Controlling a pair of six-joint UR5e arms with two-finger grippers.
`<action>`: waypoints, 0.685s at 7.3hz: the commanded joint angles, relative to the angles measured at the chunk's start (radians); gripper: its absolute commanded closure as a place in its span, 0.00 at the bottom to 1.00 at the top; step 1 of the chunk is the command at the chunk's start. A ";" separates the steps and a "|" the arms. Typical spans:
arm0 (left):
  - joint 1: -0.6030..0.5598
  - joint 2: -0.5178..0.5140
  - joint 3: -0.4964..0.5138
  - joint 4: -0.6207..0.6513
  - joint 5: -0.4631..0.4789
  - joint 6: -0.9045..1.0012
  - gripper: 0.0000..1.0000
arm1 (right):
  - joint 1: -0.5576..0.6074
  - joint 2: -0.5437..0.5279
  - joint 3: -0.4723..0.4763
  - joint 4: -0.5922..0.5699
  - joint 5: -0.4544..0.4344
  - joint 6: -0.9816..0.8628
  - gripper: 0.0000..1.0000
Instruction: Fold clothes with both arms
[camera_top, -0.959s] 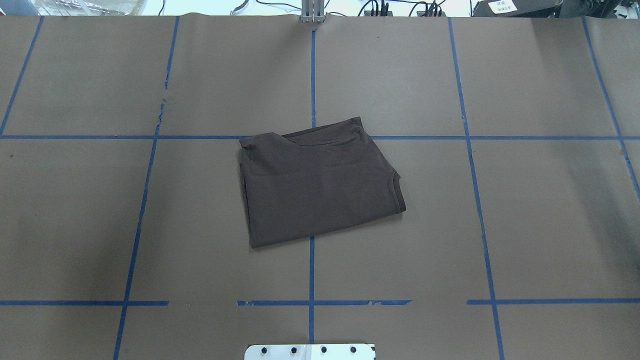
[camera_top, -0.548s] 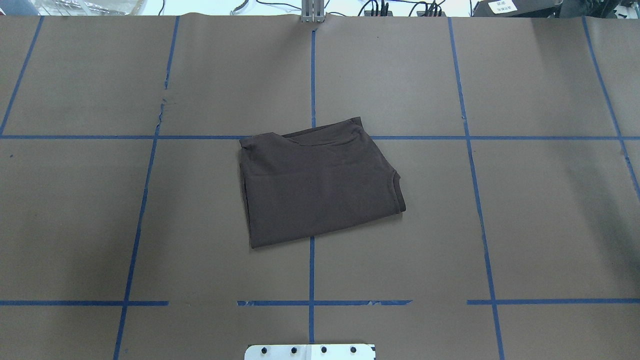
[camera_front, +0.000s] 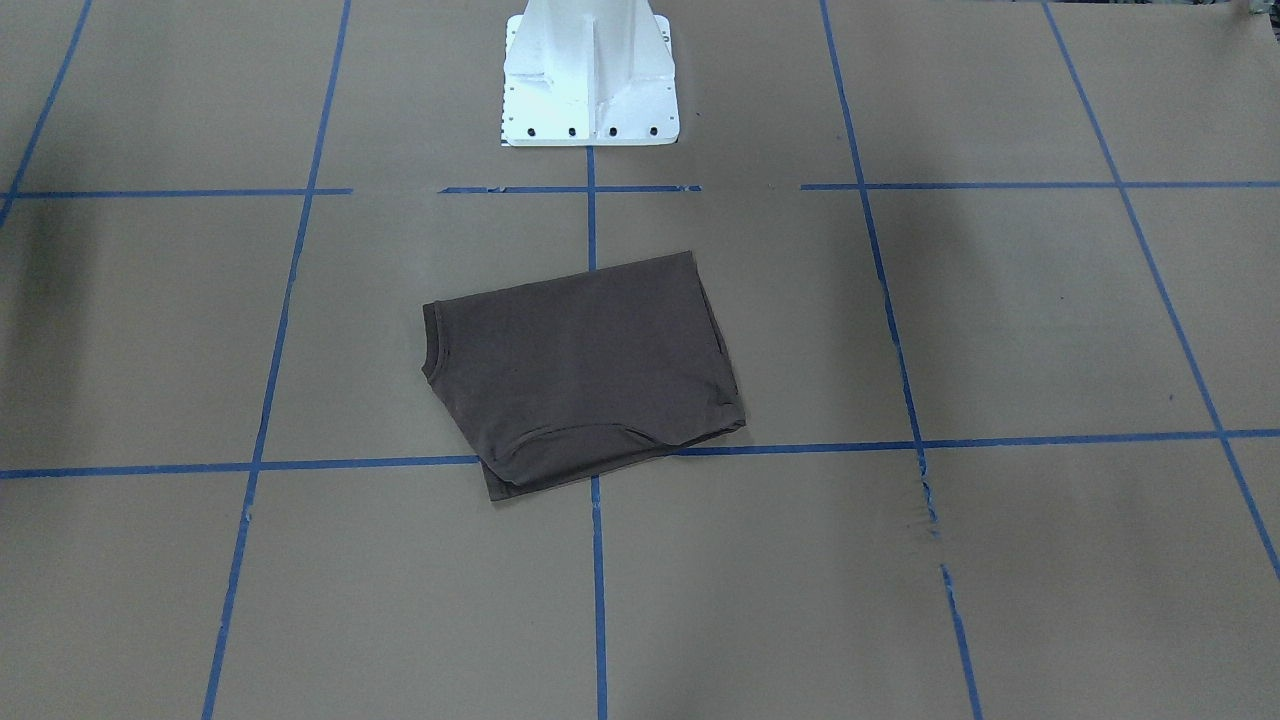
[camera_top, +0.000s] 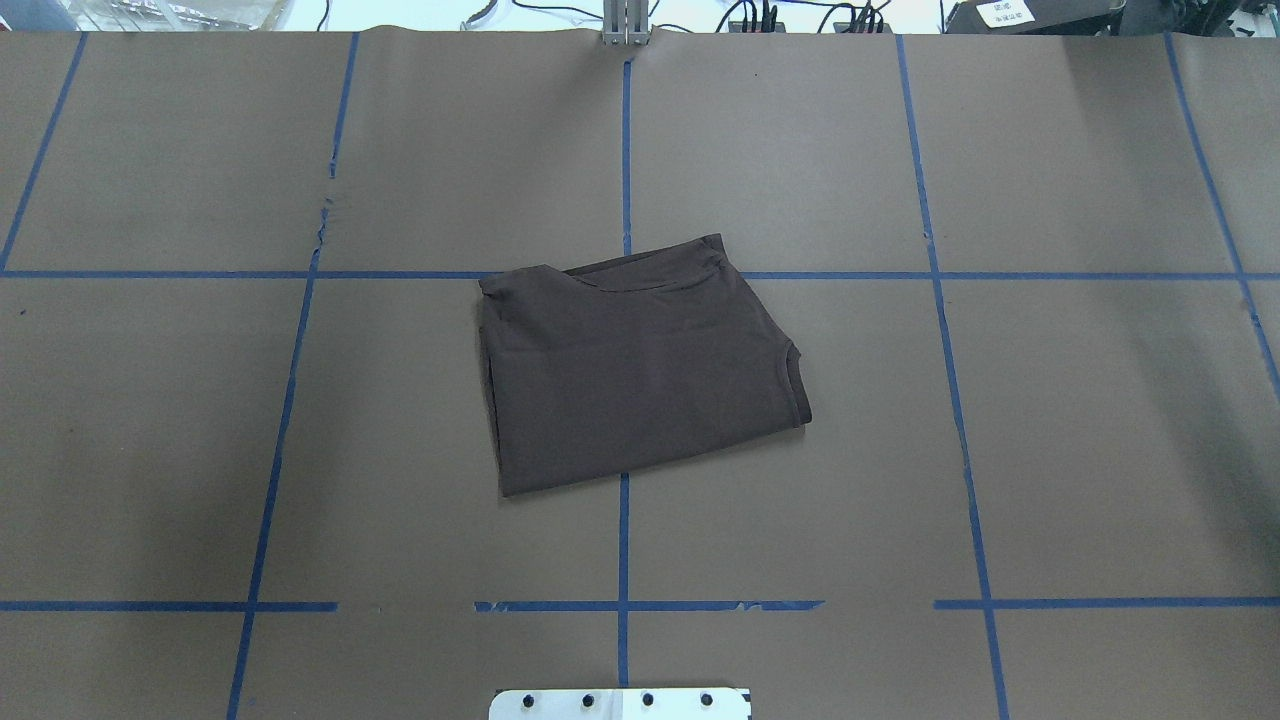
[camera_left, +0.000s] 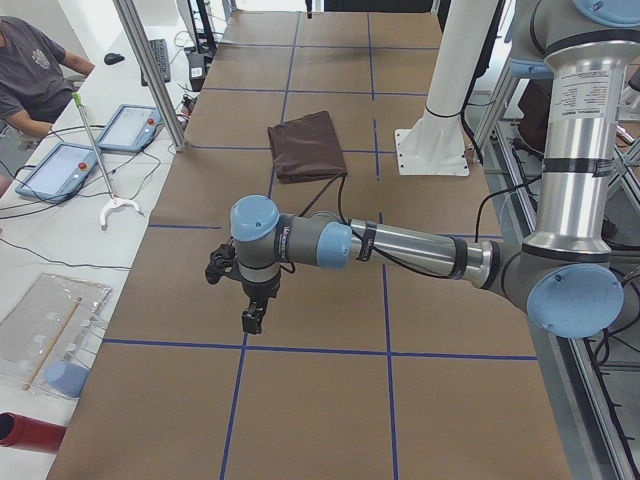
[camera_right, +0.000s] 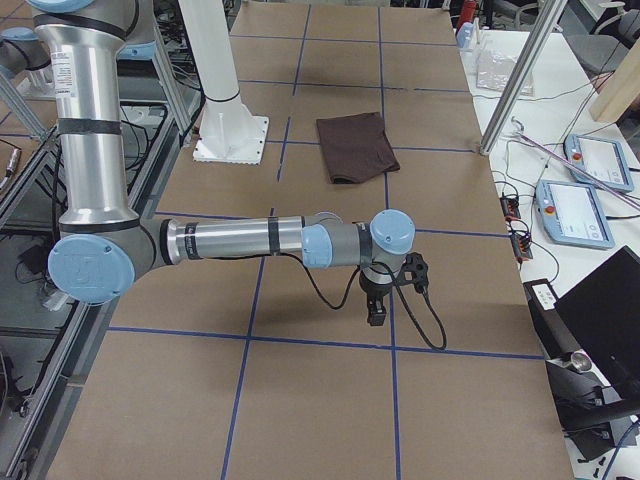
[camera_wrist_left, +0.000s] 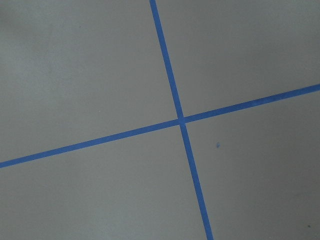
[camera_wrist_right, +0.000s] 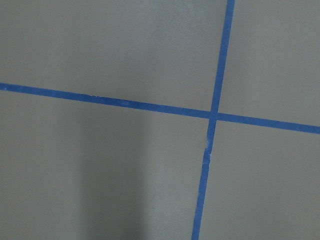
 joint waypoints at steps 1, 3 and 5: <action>0.001 0.004 0.004 0.007 -0.037 0.000 0.00 | -0.002 -0.002 0.002 -0.001 0.005 0.001 0.00; 0.002 -0.002 -0.009 0.009 -0.037 0.002 0.00 | -0.002 -0.005 0.001 -0.001 0.010 -0.001 0.00; 0.002 0.003 -0.003 0.012 -0.036 0.003 0.00 | -0.009 -0.005 -0.004 -0.001 0.008 -0.001 0.00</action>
